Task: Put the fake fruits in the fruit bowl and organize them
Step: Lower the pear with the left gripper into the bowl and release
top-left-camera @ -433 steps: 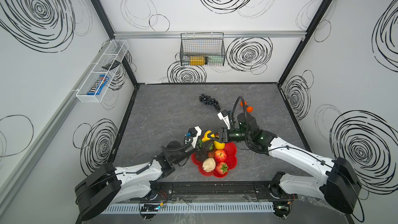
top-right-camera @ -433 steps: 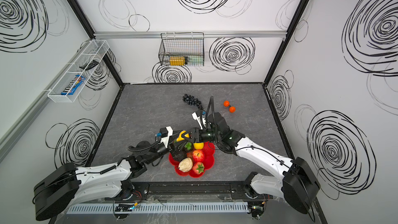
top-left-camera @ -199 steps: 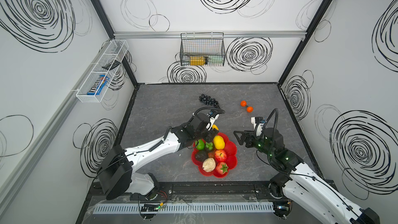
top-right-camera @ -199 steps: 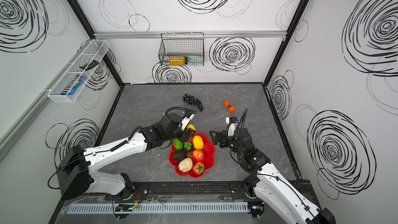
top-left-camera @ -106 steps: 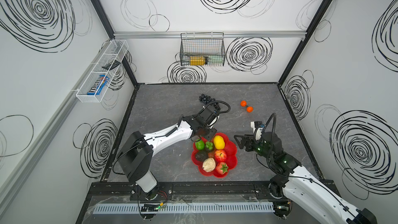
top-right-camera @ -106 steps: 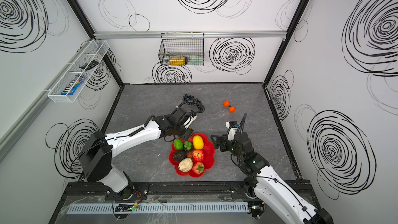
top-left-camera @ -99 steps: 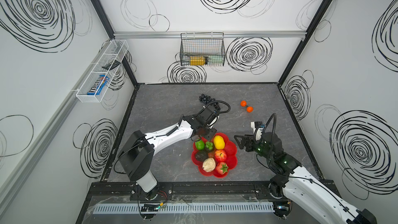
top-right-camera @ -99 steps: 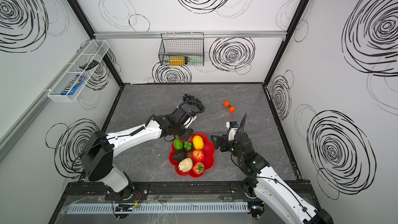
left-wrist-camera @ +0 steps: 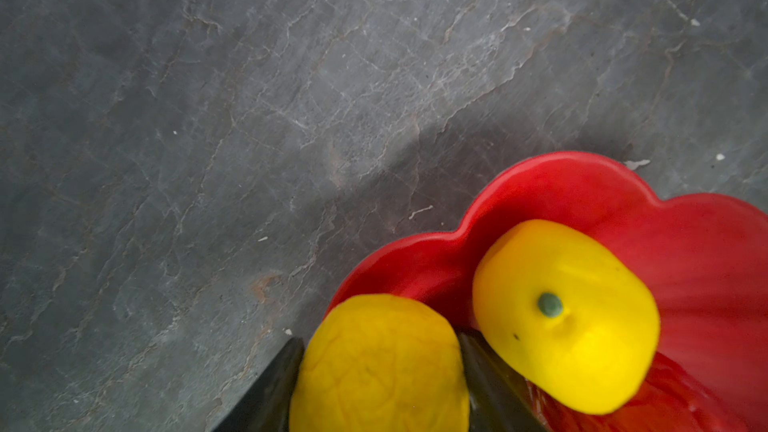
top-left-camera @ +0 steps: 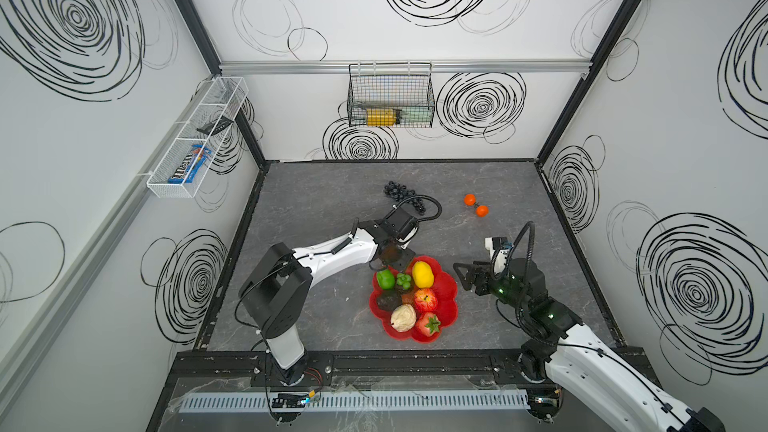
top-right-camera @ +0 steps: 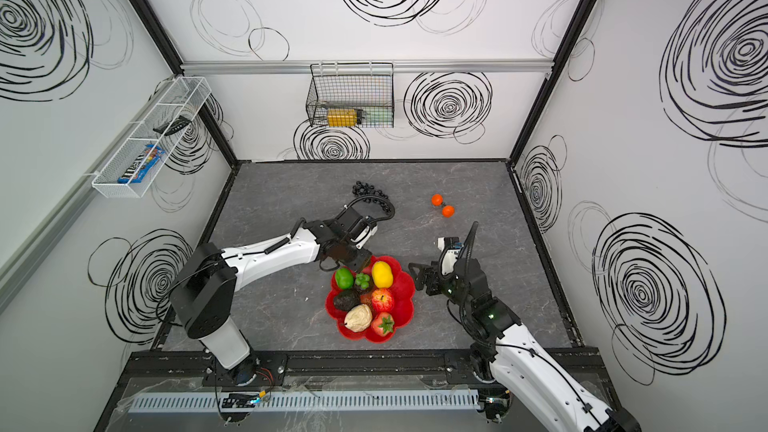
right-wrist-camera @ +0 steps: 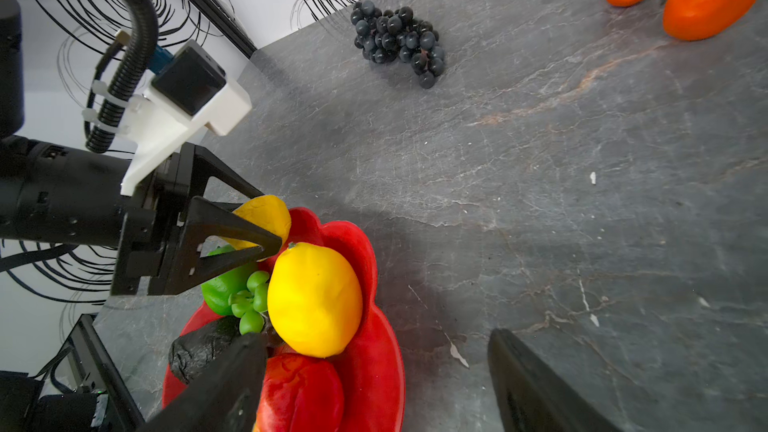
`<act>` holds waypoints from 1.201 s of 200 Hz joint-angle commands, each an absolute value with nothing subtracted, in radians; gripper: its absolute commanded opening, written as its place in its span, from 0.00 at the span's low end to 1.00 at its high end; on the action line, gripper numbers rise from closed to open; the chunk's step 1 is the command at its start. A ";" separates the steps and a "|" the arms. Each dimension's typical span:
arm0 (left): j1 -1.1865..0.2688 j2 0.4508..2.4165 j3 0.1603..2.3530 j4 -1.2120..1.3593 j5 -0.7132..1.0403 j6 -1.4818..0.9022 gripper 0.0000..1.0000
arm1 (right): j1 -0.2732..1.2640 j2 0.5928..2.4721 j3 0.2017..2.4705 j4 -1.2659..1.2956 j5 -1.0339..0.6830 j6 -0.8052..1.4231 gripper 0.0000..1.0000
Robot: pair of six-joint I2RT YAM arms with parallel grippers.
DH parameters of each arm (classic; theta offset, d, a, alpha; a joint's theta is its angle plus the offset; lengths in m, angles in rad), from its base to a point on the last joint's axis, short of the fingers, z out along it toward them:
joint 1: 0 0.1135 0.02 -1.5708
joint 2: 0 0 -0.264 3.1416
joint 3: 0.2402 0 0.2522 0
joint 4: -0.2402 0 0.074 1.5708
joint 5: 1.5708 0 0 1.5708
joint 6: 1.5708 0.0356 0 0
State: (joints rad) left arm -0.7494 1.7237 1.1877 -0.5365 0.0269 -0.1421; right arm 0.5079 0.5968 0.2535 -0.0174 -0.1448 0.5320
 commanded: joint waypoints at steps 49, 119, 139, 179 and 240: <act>-0.754 1.755 1.210 -0.537 0.053 -0.141 0.63 | 0.498 0.595 0.240 0.011 -0.152 0.518 0.88; -0.763 1.737 1.216 -0.530 0.032 -0.142 0.71 | 0.496 0.594 0.244 0.009 -0.162 0.525 0.88; -0.762 1.729 1.216 -0.526 0.032 -0.144 0.70 | 0.496 0.595 0.246 0.008 -0.167 0.528 0.88; -0.763 1.702 1.210 -0.519 0.023 -0.149 0.76 | 0.496 0.599 0.254 0.004 -0.171 0.530 0.88; -0.762 1.620 1.179 -0.478 0.028 -0.161 0.84 | 0.494 0.618 0.297 -0.021 -0.168 0.525 0.88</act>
